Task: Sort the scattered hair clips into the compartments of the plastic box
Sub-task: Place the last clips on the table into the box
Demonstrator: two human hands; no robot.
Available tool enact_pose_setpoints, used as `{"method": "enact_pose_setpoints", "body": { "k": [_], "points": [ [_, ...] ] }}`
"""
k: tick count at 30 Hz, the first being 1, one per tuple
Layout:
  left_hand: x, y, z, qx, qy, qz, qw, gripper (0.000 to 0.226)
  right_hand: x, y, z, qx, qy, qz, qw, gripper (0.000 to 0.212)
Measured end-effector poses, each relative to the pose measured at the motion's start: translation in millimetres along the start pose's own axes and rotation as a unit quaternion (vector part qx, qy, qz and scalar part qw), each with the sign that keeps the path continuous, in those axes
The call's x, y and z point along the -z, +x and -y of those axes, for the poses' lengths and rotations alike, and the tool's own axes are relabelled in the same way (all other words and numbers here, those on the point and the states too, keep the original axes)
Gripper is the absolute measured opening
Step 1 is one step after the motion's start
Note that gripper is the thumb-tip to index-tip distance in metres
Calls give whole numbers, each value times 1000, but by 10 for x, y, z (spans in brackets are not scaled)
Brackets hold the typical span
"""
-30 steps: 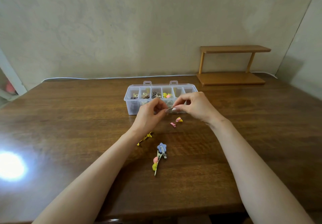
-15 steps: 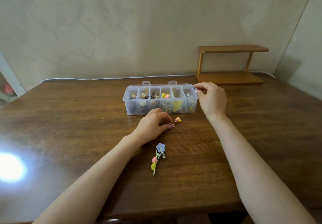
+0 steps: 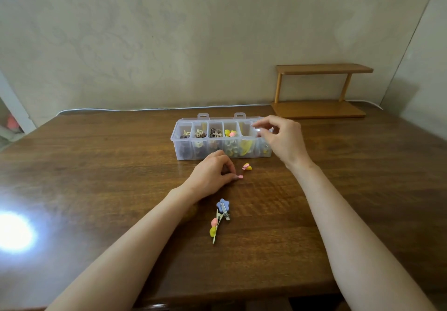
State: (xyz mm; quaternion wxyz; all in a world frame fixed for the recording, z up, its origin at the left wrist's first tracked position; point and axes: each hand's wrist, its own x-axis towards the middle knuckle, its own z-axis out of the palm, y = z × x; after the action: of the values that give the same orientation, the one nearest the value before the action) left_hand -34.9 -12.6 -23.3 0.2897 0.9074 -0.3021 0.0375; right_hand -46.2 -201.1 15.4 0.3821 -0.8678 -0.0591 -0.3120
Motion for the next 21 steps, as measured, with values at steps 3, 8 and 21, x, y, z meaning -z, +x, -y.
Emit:
{"method": "enact_pose_setpoints", "body": {
  "k": [3,8,21],
  "points": [
    [5,-3,5,-2,6,-8,1000,10,-71,-49,100,5,-17,172,985,12],
    [51,8,19,17,-19,-68,997,6,-115,-81,102,-12,-49,278,959,5],
    [51,10,39,39,-27,-79,996,12,-103,-121,151,-20,-162,330,930,13]
  ]
}}
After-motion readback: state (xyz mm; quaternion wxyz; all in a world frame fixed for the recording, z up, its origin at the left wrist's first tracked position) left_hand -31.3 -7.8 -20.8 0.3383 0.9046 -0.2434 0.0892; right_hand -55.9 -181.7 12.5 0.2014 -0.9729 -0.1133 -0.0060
